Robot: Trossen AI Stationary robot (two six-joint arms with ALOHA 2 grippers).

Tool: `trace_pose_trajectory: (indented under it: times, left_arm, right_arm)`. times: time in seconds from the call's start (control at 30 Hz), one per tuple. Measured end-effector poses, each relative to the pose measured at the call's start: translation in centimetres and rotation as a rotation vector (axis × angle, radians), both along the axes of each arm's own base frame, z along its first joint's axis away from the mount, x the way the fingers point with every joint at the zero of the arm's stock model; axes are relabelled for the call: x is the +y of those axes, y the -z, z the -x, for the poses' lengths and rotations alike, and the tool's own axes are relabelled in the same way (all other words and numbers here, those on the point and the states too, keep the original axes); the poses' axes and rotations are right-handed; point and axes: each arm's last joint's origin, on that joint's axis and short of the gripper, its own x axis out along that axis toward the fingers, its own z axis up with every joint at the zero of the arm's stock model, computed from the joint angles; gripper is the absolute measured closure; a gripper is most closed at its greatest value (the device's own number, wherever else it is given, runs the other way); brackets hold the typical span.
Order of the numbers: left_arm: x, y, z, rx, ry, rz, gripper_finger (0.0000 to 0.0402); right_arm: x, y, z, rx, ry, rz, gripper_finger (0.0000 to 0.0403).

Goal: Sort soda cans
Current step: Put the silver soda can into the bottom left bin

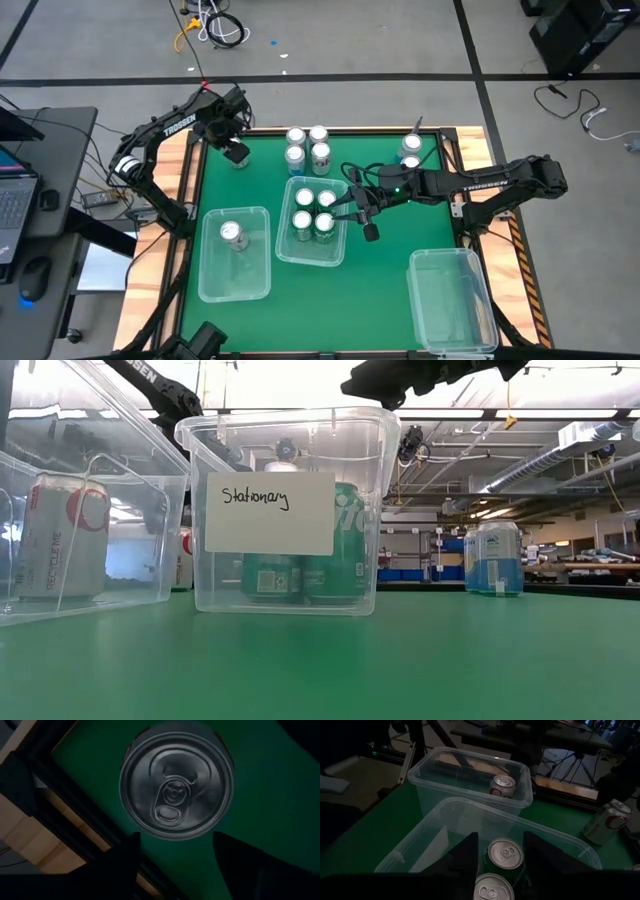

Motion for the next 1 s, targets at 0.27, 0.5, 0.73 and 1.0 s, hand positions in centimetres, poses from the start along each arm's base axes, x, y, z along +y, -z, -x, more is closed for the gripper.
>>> trace_pose_trajectory:
  times: [0.27, 0.5, 0.73, 1.0]
  left_arm:
    - [0.0, 0.0, 0.2, 0.059, 0.008, -0.026, 0.0091]
    - [0.3, 0.0, -0.1, 0.002, 0.021, -0.035, 0.0089]
    - [0.8, 0.0, -0.5, -0.041, 0.023, -0.085, 0.0089]
    - [1.1, 0.0, -0.7, -0.076, 0.027, -0.102, 0.0089]
  right_arm:
    - [0.0, 0.0, 0.0, 0.000, 0.000, 0.000, 0.0228]
    - [0.0, 0.0, 0.0, 0.003, 0.005, -0.015, 0.0208]
    - [0.0, 0.0, 0.0, 0.004, 0.006, -0.017, 0.0191]
    - [0.0, 0.0, 0.0, 0.004, 0.007, -0.021, 0.0177]
